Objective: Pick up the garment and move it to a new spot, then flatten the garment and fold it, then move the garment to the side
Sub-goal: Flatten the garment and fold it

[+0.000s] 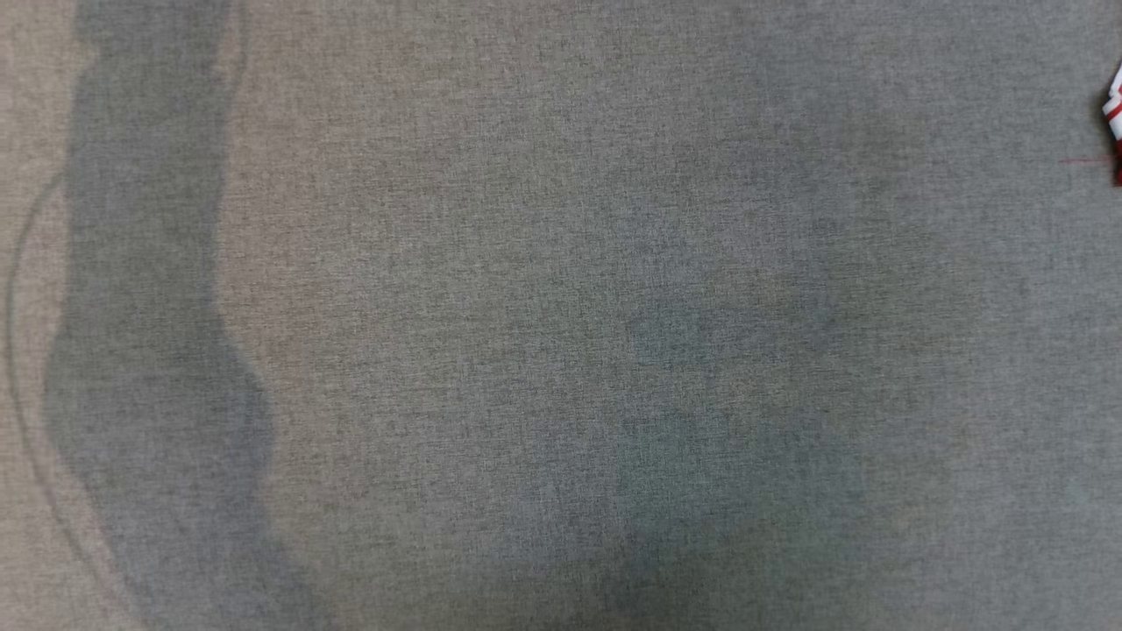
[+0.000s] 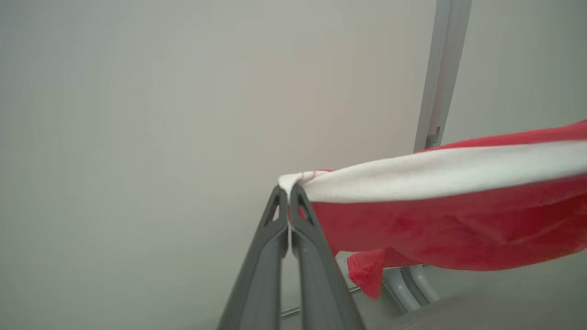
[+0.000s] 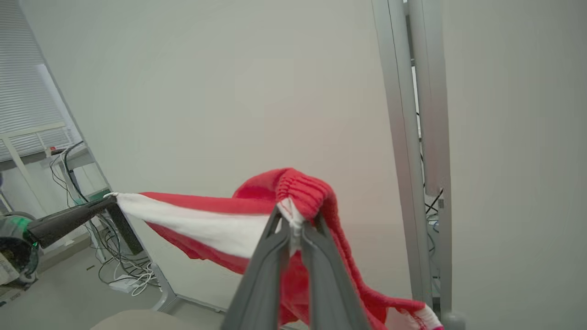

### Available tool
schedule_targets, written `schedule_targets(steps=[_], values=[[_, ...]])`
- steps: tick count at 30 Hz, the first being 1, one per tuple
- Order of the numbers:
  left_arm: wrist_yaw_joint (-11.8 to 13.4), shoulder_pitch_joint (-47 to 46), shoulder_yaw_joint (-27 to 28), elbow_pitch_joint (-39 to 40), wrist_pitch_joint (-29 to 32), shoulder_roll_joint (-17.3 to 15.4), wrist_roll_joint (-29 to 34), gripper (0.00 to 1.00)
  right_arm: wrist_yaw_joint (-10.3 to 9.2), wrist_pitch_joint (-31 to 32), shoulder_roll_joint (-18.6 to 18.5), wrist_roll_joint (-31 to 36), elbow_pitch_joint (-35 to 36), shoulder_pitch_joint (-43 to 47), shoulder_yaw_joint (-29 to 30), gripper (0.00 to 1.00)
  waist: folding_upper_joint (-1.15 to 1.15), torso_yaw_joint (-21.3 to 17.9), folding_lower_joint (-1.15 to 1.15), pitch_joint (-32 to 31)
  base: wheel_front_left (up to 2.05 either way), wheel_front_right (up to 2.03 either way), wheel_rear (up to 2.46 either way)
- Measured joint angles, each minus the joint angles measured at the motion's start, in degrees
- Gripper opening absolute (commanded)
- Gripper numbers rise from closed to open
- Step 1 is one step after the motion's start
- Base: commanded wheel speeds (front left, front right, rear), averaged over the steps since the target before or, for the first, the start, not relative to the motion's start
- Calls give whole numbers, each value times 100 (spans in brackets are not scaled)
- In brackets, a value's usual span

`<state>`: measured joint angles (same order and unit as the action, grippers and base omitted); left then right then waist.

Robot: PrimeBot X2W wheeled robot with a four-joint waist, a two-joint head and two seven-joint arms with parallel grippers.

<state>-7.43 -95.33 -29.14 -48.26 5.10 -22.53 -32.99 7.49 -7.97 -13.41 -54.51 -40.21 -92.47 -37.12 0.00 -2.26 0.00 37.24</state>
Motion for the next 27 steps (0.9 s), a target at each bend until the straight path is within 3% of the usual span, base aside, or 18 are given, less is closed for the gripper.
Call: schedule_targets(steps=[6, 15, 23, 27], values=[[0, 1124, -738, 155, 411, -222, -831, 0, -1, 215, -288, -731, 344, 1209, -792, 0, 0, -12, 0, -280, 0, 0, 0], [0, 3097, -1423, 790, 772, -1046, -1876, 0, 0, 465, -666, -1504, 1200, 2776, -2083, 0, 0, -133, 0, -1070, 0, 0, 0], [1, 5179, -1924, 2023, 1350, -1711, -2718, 0, 0, 542, -1271, -2096, 1768, 3930, -2911, 0, 0, -268, 0, -2103, 0, 0, 0], [204, 6034, -2131, 3034, 1677, -2126, -2929, 0, 0, 564, -1661, -2329, 2113, 4416, -3190, 0, 0, -305, 0, -2596, 0, 0, 0]])
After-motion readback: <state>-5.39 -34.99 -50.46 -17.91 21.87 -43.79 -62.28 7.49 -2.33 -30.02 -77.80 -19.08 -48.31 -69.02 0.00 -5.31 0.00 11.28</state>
